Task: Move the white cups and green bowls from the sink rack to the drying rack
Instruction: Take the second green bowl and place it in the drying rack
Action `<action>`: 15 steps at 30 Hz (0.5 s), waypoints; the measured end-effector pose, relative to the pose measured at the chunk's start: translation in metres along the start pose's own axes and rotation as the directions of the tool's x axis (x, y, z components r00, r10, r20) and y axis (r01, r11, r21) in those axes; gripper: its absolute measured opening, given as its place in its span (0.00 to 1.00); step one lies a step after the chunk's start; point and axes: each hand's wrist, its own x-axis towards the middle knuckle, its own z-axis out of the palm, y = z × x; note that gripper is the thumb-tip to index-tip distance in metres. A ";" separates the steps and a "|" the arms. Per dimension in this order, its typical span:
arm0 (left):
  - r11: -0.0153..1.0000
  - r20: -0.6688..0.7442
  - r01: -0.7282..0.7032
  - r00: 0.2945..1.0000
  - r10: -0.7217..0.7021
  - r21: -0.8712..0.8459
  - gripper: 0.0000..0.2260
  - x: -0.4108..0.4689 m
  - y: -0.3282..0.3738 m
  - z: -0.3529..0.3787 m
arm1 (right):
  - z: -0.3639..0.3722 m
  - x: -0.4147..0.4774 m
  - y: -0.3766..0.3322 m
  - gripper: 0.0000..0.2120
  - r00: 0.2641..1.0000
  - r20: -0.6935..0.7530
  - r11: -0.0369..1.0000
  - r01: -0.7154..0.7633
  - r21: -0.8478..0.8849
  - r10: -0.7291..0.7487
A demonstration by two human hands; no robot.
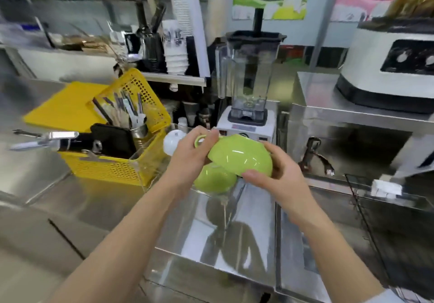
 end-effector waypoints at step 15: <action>0.979 -0.177 0.029 0.984 0.008 0.202 0.11 0.036 -0.009 -0.101 | 0.086 0.090 -0.002 0.48 0.905 0.420 0.954 0.059 -0.295 0.074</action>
